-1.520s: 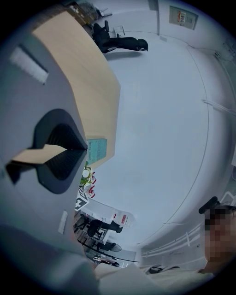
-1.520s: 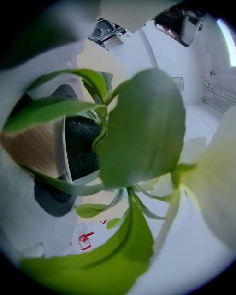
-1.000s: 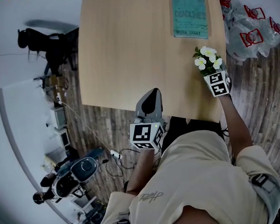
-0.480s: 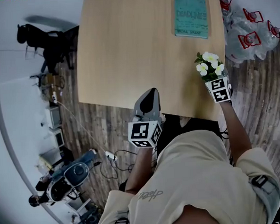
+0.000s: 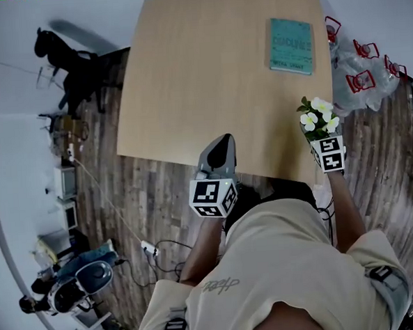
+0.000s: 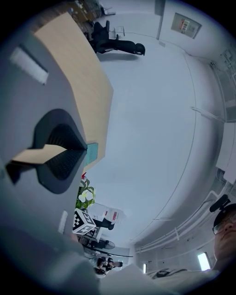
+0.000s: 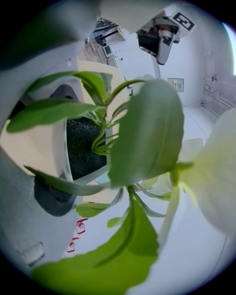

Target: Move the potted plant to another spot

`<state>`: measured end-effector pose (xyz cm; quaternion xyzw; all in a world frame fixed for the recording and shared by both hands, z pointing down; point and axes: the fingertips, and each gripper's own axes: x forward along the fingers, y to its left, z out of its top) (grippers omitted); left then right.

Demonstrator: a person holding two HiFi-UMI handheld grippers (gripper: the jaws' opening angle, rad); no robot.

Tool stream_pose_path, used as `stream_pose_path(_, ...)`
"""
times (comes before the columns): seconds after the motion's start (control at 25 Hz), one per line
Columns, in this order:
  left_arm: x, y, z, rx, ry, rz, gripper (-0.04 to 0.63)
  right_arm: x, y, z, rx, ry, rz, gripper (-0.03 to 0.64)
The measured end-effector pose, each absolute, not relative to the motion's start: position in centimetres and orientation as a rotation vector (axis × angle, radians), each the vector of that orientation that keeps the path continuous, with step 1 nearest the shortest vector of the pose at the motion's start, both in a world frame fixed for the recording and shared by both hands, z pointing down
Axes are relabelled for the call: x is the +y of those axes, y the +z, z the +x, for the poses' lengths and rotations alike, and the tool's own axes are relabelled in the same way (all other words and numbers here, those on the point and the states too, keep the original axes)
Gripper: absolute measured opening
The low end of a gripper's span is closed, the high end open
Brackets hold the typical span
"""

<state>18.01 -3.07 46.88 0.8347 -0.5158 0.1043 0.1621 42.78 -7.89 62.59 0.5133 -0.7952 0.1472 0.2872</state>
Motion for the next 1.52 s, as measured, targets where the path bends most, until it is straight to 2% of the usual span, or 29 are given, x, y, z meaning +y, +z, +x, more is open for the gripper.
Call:
stream_pose_path(0.56,-0.2,48.0,5.7,-1.568,0.212,2.263,0.014,-5.4,56.5,32.0,-2.252,0.315,1.306,0.342)
stream_pose_path(1.08,3.1,49.5,-4.8,-1.626,0.218,2.225,0.014,-3.4,56.8,19.7,-2.305,0.296,1.209,0.342)
stream_pose_path(1.52,4.5,50.1,-11.3,-1.621,0.155,2.18,0.014,-2.8,56.3,13.5,-2.293,0.273,1.171,0.342)
